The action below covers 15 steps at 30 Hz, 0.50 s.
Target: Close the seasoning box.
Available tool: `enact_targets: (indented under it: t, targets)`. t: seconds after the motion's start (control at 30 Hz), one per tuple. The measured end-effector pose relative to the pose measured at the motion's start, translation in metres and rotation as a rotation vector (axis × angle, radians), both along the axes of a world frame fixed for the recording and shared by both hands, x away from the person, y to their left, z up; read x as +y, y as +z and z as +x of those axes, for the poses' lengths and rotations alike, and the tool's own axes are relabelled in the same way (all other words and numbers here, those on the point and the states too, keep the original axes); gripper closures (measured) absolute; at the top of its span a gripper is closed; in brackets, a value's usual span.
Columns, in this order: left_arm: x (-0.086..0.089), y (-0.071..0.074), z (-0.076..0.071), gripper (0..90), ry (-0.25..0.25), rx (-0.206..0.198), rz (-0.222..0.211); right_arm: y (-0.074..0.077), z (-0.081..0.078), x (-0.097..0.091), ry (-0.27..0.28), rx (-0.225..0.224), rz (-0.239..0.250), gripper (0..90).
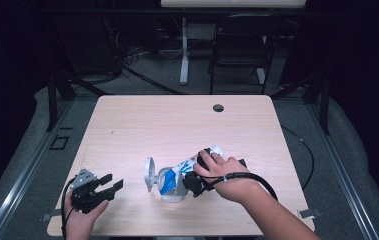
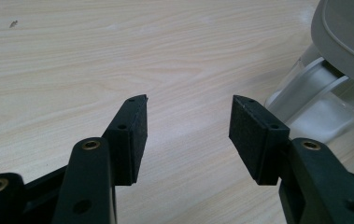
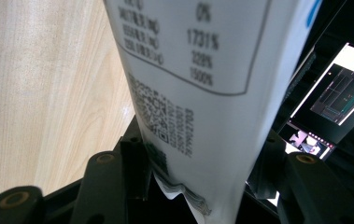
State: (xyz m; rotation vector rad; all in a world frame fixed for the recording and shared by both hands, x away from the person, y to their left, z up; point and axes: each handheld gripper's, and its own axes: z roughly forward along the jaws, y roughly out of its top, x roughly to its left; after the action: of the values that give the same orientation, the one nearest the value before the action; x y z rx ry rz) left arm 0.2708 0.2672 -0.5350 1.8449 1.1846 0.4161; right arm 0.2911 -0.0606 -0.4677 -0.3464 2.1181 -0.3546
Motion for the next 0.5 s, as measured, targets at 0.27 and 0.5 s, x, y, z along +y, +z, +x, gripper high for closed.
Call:
enact_targets:
  t: [0.27,0.5]
  targets:
    - [-0.0003,-0.0008,0.0001,47.3,0.004,-0.007,-0.003,0.0000,-0.0002,0.0005,0.002,-0.002,-0.006,51.3]
    - [-0.0005,-0.0006,-0.0001,47.3,-0.002,0.005,-0.001,0.0002,0.0000,0.0010,0.006,-0.004,-0.008,51.4]
